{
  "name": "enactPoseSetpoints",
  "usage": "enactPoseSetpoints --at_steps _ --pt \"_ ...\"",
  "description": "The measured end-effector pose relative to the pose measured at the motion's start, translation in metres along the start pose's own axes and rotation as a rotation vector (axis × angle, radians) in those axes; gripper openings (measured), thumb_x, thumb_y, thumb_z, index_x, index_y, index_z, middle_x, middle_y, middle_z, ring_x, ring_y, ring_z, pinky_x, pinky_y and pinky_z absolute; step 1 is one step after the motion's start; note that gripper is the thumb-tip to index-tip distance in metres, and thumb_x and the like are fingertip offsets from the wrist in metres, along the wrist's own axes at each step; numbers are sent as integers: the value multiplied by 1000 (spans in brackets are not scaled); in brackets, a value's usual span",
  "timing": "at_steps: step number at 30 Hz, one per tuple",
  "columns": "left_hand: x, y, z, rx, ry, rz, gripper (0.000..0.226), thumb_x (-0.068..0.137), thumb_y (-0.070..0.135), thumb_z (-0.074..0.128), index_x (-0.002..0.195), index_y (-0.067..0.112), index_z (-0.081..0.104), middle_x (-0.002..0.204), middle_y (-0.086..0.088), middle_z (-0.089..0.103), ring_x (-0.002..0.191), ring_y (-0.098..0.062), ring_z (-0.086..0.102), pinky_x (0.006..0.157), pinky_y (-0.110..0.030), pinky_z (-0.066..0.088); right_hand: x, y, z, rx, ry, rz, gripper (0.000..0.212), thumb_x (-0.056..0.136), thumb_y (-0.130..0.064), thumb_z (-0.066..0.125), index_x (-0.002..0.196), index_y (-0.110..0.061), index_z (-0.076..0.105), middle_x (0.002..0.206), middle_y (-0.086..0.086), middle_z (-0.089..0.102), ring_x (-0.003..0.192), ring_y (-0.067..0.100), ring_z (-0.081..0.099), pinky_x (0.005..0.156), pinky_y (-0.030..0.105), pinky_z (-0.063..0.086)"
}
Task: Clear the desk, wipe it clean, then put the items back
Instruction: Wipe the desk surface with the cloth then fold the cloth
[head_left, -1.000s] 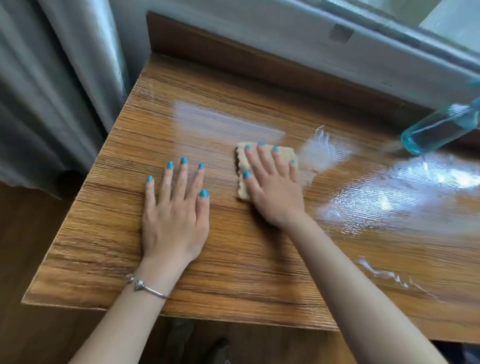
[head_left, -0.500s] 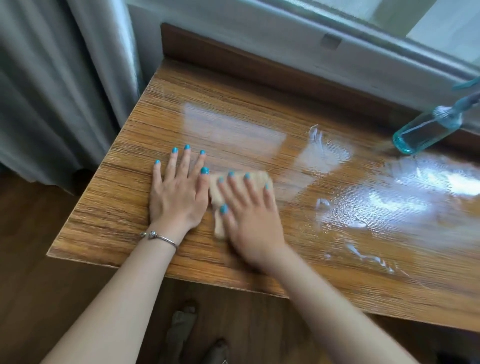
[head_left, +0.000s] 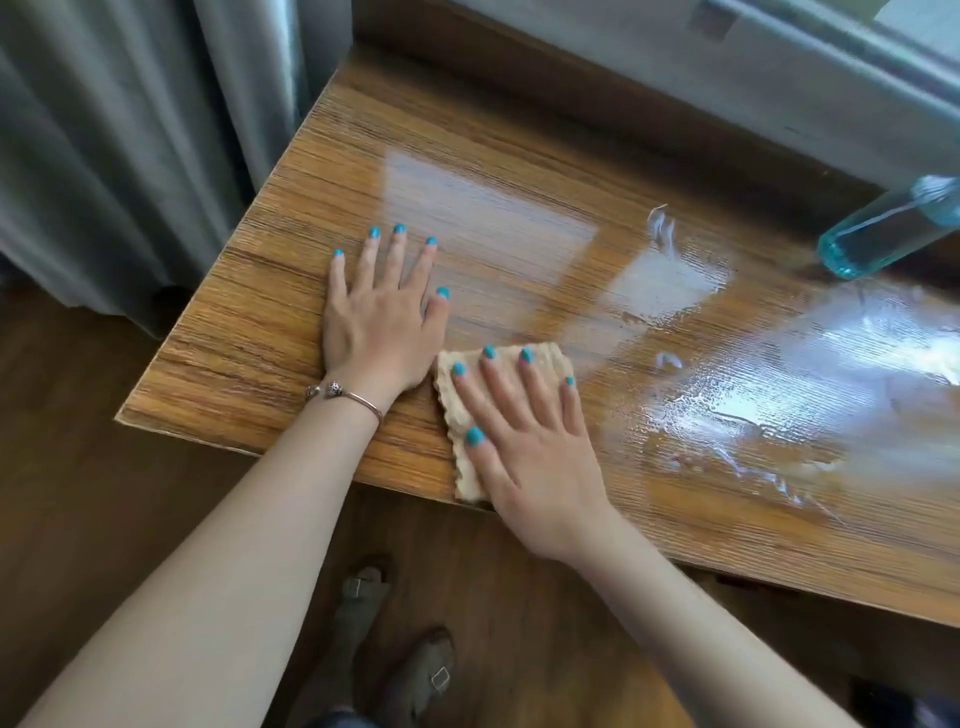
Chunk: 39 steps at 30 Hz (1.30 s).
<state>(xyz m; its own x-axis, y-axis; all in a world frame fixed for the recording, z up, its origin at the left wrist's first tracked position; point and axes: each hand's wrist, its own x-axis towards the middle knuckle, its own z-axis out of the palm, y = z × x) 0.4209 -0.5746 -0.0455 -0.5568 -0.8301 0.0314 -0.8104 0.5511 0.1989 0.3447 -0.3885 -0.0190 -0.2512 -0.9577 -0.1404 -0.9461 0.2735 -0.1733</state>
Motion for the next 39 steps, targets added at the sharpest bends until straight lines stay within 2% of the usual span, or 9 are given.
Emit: enactPoseSetpoints --at_steps 4,8,11,15,18,24,30,36,39 --pt "0 1 -2 -4 -3 12 57 99 44 17 154 32 10 163 -1 3 150 -22 -1 119 -48 -2 -21 19 -1 -57 -34 -15 51 101 -48 8 150 -49 -7 162 -17 -5 150 16 -12 120 43 -6" --pt "-1 -1 -5 -16 -17 20 58 99 48 14 155 32 8 163 -1 3 150 -22 -2 119 -47 -3 42 80 -19 -27 2 243 49 104 -45 11 150 -48 -3 163 -13 -4 150 17 -10 120 46 -5" --pt "-3 1 -4 -13 -17 27 62 97 55 14 154 32 8 163 -2 4 150 -23 -1 119 -48 -3 32 69 -14 -19 13 370 52 102 -45 10 153 -43 -3 164 -11 -7 150 21 -10 120 49 -4" --pt "-2 0 -5 19 -21 -2 63 97 56 14 155 31 7 163 -3 3 150 -24 -2 119 -49 -3 -61 9 9 -27 -18 184 53 99 -51 1 150 -47 -11 162 -14 -10 149 17 -17 120 44 -9" --pt "-7 20 -10 2 -19 -25 59 101 46 20 155 27 8 163 -6 -1 150 -25 -4 120 -46 -1 -58 34 0 -34 -32 173 52 99 -52 -3 151 -49 -6 162 -17 -4 150 15 -11 120 42 -6" --pt "3 108 6 -174 -99 351 53 102 42 22 154 33 15 163 -1 2 150 -22 -4 119 -43 -4 28 116 -23 33 37 598 51 104 -45 11 153 -44 -3 163 -13 -8 150 17 -12 120 49 -6" --pt "13 117 20 -113 -76 345 53 101 43 20 154 33 15 163 -2 7 150 -25 2 117 -46 -4 -75 51 0 23 -17 476 52 97 -54 1 147 -52 -14 158 -22 -19 146 8 -24 117 37 -14" --pt "16 121 19 -147 -104 332 56 100 49 18 154 34 13 163 -3 5 150 -25 0 118 -46 -5 49 163 -32 43 46 723 51 102 -49 12 150 -48 -7 163 -14 -8 150 19 -10 120 49 -4" --pt "14 120 19 -144 -104 333 56 100 49 18 154 34 14 163 -3 5 150 -25 -1 118 -47 -5 51 147 -28 52 45 757 52 103 -45 12 152 -44 -7 163 -10 -9 150 21 -9 120 50 -5"
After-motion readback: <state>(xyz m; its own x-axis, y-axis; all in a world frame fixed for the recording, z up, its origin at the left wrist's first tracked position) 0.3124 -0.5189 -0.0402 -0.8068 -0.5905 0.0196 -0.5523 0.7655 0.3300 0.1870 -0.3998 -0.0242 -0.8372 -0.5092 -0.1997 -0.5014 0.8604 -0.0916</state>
